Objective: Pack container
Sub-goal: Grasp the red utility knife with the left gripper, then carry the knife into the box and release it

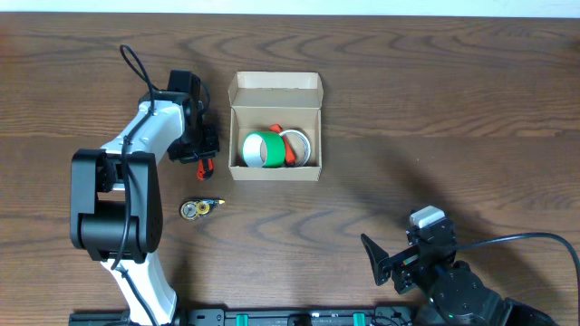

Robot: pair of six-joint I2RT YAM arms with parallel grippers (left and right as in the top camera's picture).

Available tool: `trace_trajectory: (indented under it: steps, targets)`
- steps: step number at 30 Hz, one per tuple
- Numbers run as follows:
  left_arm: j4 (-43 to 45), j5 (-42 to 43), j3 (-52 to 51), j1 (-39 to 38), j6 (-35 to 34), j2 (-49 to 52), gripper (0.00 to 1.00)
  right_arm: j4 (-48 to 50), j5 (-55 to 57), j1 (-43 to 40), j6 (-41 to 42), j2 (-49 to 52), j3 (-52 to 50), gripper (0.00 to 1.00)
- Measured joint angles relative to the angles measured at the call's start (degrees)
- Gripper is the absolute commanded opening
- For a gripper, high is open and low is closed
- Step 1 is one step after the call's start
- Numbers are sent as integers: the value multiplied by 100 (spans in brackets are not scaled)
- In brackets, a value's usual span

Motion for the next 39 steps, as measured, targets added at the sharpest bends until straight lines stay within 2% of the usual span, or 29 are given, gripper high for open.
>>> trace_trajectory:
  steps: [2,18,39]
  targets:
    - [-9,2,9,-4,2,0,5,0,0,0,0,0,0,99]
    - [-11,-66,17,-9,13,-46,6,0,0,0,0,0,0,99]
    - [-11,-216,17,-9,13,-1274,6,0,0,0,0,0,0,99]
